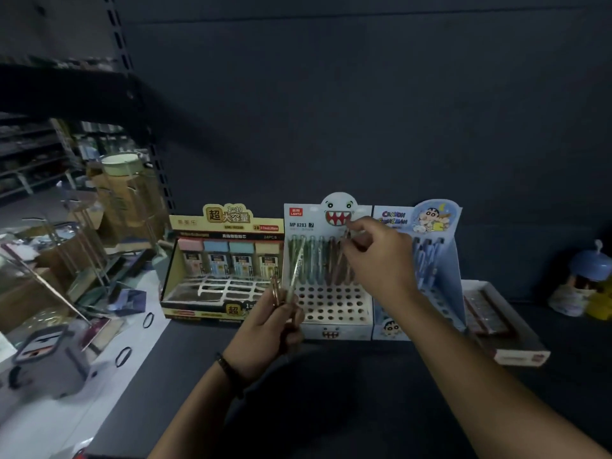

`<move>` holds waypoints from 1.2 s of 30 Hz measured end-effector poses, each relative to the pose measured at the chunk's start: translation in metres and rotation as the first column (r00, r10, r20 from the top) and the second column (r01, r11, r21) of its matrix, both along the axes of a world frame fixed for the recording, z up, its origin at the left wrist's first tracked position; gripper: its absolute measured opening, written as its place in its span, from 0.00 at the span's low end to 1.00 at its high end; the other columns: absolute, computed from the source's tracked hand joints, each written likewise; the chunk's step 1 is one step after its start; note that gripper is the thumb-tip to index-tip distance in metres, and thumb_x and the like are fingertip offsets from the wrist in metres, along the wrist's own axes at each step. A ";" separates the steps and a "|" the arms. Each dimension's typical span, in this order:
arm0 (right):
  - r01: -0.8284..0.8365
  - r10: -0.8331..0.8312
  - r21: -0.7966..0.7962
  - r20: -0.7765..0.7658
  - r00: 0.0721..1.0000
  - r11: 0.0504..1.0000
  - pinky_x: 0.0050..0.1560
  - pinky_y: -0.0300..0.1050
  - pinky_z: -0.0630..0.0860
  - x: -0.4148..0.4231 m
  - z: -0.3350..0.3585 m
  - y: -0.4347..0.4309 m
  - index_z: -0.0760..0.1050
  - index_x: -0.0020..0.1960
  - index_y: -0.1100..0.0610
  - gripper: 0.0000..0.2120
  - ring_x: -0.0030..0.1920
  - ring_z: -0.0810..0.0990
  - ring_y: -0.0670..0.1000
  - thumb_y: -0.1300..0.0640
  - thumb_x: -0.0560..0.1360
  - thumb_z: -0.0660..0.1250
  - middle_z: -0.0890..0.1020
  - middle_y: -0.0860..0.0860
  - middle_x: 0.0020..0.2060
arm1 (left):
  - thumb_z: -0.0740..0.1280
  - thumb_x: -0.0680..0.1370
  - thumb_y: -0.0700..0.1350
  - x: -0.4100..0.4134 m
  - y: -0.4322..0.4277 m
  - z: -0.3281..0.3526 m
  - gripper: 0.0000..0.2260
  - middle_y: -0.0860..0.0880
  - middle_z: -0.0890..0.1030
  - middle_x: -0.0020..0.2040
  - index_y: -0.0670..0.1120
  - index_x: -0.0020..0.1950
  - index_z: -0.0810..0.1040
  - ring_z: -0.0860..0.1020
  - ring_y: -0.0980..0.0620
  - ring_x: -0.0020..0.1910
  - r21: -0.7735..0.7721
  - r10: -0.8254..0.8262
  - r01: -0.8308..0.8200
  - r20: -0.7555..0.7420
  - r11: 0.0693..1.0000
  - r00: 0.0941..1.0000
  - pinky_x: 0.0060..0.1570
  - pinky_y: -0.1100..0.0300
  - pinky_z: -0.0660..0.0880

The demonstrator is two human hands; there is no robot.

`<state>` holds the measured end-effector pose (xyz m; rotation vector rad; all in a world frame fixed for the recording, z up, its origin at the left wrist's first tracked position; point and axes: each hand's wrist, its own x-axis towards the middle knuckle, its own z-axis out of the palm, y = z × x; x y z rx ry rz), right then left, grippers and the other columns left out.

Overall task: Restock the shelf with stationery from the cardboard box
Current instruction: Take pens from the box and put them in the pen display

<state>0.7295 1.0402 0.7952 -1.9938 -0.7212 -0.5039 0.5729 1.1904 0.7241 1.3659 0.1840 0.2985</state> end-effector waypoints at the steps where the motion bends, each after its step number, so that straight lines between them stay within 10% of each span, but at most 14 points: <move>1: 0.008 -0.008 -0.001 -0.010 1.000 1.000 0.51 0.41 0.81 -0.001 -0.002 0.004 0.85 0.61 0.49 0.13 0.44 0.85 0.46 0.56 0.77 0.75 0.88 0.48 0.44 | 0.55 0.89 0.37 0.000 0.004 0.000 0.04 0.45 0.76 0.41 0.42 0.58 0.68 0.69 0.50 0.30 0.018 -0.014 0.014 0.015 1.000 1.000 0.30 0.59 0.68; 14: 0.063 -0.064 -0.217 -0.001 0.998 0.974 0.48 0.21 0.68 -0.015 -0.007 0.028 0.86 0.61 0.51 0.10 0.42 0.83 0.39 0.56 0.81 0.71 0.89 0.44 0.51 | 0.62 0.85 0.35 -0.002 0.012 -0.002 0.05 0.35 0.86 0.58 0.40 0.60 0.72 0.77 0.49 0.31 -0.243 -0.064 0.070 0.032 0.967 0.997 0.29 0.60 0.73; 19: 0.072 -0.080 -0.259 -0.023 0.997 0.963 0.52 0.44 0.84 -0.021 0.003 0.026 0.85 0.63 0.49 0.11 0.43 0.85 0.43 0.52 0.83 0.69 0.89 0.44 0.44 | 0.63 0.84 0.37 -0.002 0.012 -0.003 0.04 0.36 0.86 0.51 0.40 0.58 0.72 0.73 0.51 0.30 -0.324 -0.038 0.058 0.068 0.944 0.997 0.28 0.62 0.69; 24: -0.120 0.135 0.081 -0.210 0.968 0.989 0.39 0.43 0.83 -0.051 0.018 0.028 0.85 0.60 0.48 0.14 0.31 0.83 0.43 0.43 0.79 0.73 0.86 0.46 0.37 | 0.62 0.85 0.36 0.003 0.011 -0.004 0.04 0.39 0.82 0.41 0.35 0.58 0.73 0.68 0.52 0.28 -0.183 0.007 0.010 0.089 0.983 0.996 0.27 0.62 0.65; 31: -0.255 0.329 0.222 -0.434 0.839 0.941 0.33 0.42 0.81 -0.055 0.024 0.040 0.85 0.53 0.58 0.03 0.33 0.86 0.53 0.62 0.80 0.73 0.87 0.54 0.37 | 0.66 0.85 0.36 -0.002 0.015 -0.003 0.04 0.43 0.84 0.41 0.36 0.56 0.75 0.74 0.53 0.30 0.110 0.163 -0.183 0.166 0.977 0.973 0.29 0.62 0.72; 36: -0.045 0.079 0.194 -0.170 0.982 0.980 0.47 0.38 0.81 -0.037 0.031 0.039 0.78 0.64 0.49 0.16 0.41 0.86 0.40 0.54 0.78 0.77 0.88 0.44 0.41 | 0.54 0.88 0.38 -0.009 0.020 -0.003 0.08 0.43 0.81 0.44 0.43 0.60 0.72 0.71 0.54 0.33 -0.045 0.269 -0.266 0.212 0.963 0.939 0.31 0.61 0.69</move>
